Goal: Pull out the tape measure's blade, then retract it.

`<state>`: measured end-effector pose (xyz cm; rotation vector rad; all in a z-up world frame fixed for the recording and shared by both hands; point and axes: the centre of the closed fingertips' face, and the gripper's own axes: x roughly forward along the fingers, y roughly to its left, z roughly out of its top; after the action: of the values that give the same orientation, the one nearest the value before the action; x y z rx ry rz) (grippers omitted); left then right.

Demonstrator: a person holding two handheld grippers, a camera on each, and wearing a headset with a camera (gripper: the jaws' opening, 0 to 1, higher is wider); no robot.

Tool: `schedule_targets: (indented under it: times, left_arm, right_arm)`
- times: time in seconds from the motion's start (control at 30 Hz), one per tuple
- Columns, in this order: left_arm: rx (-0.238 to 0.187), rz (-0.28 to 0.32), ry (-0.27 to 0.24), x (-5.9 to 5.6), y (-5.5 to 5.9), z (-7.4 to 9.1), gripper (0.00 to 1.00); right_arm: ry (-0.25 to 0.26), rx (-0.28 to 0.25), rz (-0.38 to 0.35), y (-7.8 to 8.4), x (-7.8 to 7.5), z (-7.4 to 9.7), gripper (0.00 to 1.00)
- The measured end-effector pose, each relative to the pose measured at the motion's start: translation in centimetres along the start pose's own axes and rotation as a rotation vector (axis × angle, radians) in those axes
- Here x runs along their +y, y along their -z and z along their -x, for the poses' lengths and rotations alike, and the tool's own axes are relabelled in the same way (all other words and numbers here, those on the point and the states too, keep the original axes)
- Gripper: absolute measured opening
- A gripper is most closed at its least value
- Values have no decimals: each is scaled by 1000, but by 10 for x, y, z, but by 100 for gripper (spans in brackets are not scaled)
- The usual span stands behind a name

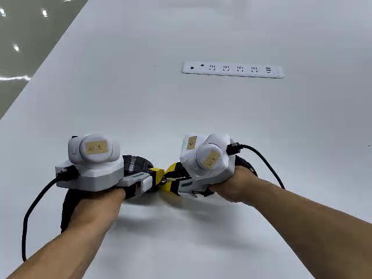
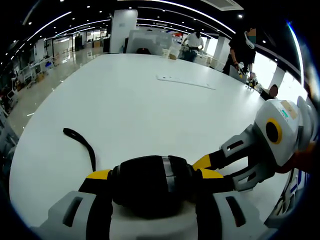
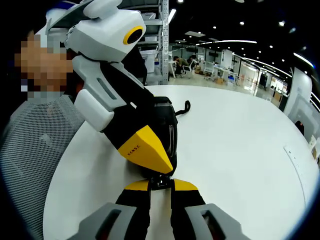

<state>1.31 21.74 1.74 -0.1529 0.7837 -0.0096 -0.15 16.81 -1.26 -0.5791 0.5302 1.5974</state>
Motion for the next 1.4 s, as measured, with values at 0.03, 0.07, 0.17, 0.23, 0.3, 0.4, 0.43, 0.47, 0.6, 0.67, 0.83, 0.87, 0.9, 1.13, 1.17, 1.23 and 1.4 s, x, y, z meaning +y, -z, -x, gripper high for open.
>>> schedule_targets:
  times: [0.03, 0.07, 0.17, 0.23, 0.3, 0.4, 0.43, 0.47, 0.6, 0.67, 0.83, 0.87, 0.9, 1.13, 1.17, 1.23, 1.4]
  left_arm:
    - [3, -3, 2, 0, 0, 0, 63]
    - [3, -6, 4, 0, 0, 0, 63]
    - [4, -17, 8, -1, 0, 1, 63]
    - [6, -23, 10, -1, 0, 1, 63]
    - [14, -26, 15, -2, 1, 2, 63]
    - [15, -30, 17, -2, 2, 4, 65]
    - [15, -34, 19, -2, 2, 5, 66]
    - [13, -34, 21, -2, 2, 5, 67]
    - [2, -45, 47, -6, 1, 8, 71]
    - [-1, -59, 49, -6, 1, 10, 71]
    - [-5, -65, 71, -8, 2, 13, 74]
    - [-8, -69, 73, -9, 2, 14, 74]
    - [-11, -74, 73, -8, 2, 15, 75]
    - [-23, -110, 96, -8, 1, 21, 78]
    - [-26, -118, 99, -8, 1, 23, 79]
    - [-27, -130, 106, -8, 1, 24, 79]
    - [-31, -141, 115, -6, 2, 28, 81]
  right_arm:
    - [1, 2, 1, 0, 0, 0, 12]
    - [2, 3, 0, 0, 0, 0, 12]
    - [10, 5, -10, 0, -3, 1, 14]
    - [12, 5, -7, -1, -2, 3, 15]
    - [14, 6, -11, -1, -2, 3, 16]
    - [16, 12, -12, 0, -2, 6, 18]
    - [20, 13, -10, 1, -2, 7, 19]
    - [21, 16, -12, 1, -2, 8, 20]
    - [27, 25, -11, 4, -1, 15, 23]
    - [33, 29, -16, 6, -1, 20, 25]
    - [49, 35, -28, 12, 0, 32, 27]
    - [52, 35, -30, 13, 0, 34, 27]
    - [58, 34, -35, 14, 0, 37, 28]
    - [89, 23, -62, 19, 2, 52, 33]
    - [98, 19, -67, 19, 2, 54, 34]
    - [108, 13, -76, 20, 3, 58, 35]
    - [123, 9, -93, 24, 5, 67, 39]
